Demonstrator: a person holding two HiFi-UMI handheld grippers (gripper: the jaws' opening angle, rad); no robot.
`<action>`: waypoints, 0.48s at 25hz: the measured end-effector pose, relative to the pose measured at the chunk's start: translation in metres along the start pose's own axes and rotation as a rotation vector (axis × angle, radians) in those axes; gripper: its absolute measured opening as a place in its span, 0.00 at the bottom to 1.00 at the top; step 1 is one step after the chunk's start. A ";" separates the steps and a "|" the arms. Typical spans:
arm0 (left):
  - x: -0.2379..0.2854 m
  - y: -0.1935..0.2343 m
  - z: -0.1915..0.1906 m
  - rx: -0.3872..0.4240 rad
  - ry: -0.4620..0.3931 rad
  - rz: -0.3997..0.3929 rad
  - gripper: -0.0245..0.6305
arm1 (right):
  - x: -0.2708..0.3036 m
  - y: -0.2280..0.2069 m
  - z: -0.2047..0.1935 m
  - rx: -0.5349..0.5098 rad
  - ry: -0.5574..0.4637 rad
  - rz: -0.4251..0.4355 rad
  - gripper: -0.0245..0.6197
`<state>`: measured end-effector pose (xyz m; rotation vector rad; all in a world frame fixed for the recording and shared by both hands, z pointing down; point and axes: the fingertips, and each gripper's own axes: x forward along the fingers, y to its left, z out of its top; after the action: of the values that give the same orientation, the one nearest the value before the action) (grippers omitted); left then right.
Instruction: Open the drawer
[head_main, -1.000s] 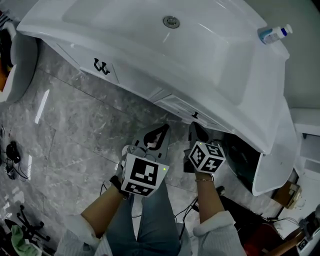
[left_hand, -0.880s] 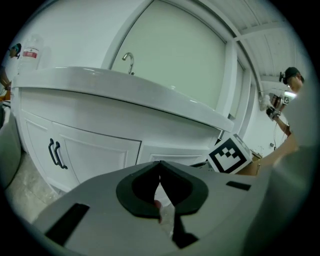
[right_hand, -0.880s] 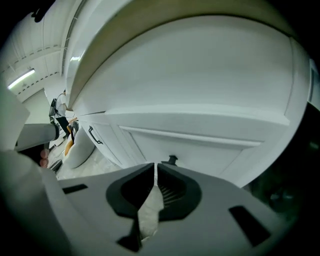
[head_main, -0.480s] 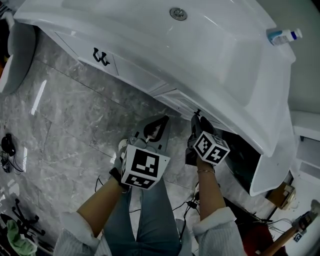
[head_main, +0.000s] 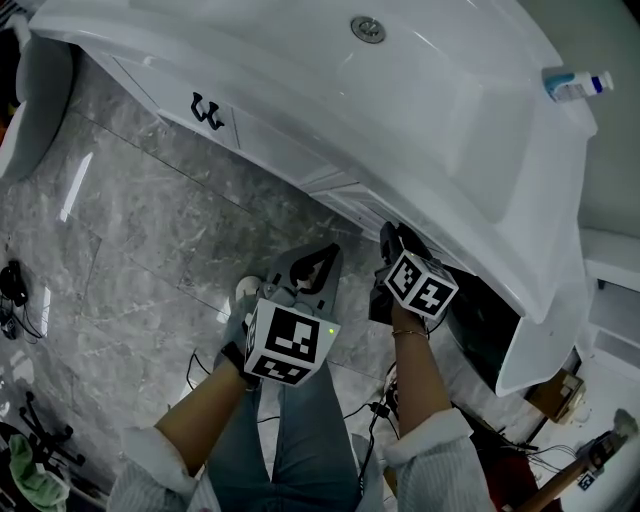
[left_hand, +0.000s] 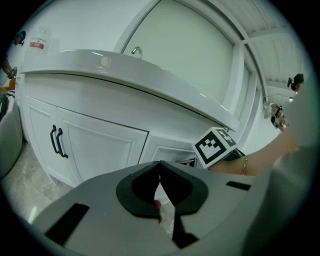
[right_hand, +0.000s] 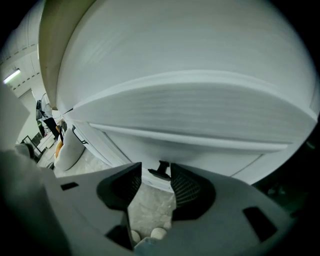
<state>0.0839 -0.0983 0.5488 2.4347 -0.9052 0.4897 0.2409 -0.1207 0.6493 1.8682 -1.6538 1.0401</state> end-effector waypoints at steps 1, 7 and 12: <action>-0.001 0.001 0.000 -0.004 0.000 0.001 0.06 | 0.002 0.000 0.000 -0.001 0.007 -0.011 0.30; -0.003 0.012 -0.004 -0.026 0.004 0.012 0.06 | 0.011 -0.009 -0.008 0.077 0.043 -0.090 0.30; -0.004 0.016 -0.006 -0.030 0.011 0.022 0.06 | 0.013 -0.013 -0.006 0.178 0.014 -0.111 0.27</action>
<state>0.0690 -0.1037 0.5568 2.3954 -0.9299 0.4934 0.2524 -0.1216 0.6654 2.0353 -1.4730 1.1835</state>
